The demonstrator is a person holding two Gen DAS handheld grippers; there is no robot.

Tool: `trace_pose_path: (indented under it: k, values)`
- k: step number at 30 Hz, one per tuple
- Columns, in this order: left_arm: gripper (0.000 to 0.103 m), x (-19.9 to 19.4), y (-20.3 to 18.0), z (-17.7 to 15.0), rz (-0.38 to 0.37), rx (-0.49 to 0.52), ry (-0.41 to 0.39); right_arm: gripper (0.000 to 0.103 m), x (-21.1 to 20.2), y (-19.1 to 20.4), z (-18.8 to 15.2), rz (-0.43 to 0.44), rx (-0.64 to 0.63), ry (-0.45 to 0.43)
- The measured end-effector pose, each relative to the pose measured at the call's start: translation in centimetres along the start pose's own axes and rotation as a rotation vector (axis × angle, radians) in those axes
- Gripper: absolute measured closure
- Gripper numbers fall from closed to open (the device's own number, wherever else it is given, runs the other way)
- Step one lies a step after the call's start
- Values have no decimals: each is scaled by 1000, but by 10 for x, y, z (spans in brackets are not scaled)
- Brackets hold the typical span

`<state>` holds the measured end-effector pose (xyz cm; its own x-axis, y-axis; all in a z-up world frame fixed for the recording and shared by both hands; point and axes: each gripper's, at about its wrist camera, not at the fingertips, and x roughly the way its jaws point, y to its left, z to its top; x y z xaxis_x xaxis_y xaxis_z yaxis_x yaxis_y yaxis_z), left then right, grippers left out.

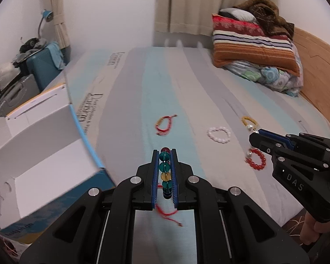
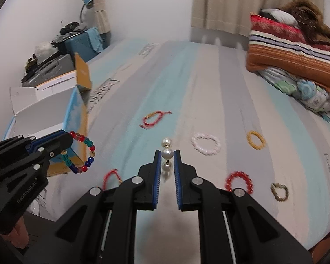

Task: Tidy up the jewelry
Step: 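Carry the multicolour bracelet and pearl strand with both tools over the white box, then open both tools to drop the bracelet and pearl strand into the box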

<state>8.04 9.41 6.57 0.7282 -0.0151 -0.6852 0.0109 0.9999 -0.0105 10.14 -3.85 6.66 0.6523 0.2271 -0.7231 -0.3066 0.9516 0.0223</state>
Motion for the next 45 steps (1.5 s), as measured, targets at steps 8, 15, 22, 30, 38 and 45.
trace_pose_path:
  k: [8, 15, 22, 30, 38, 45]
  values:
    - [94, -15, 52, 9, 62, -51, -21, 92, 9, 58, 25, 55, -51, -11]
    - [94, -25, 96, 10, 111, -92, -27, 92, 20, 109, 45, 107, -92, -13]
    - [94, -37, 137, 7, 169, -134, -28, 92, 30, 155, 60, 151, -144, -9]
    - [94, -48, 188, -4, 242, -196, -23, 92, 51, 216, 72, 217, -241, 12]
    - [94, -41, 242, -27, 303, -279, 48, 92, 86, 262, 70, 270, -294, 103]
    - [94, -24, 271, -52, 313, -351, 133, 92, 115, 285, 58, 277, -331, 185]
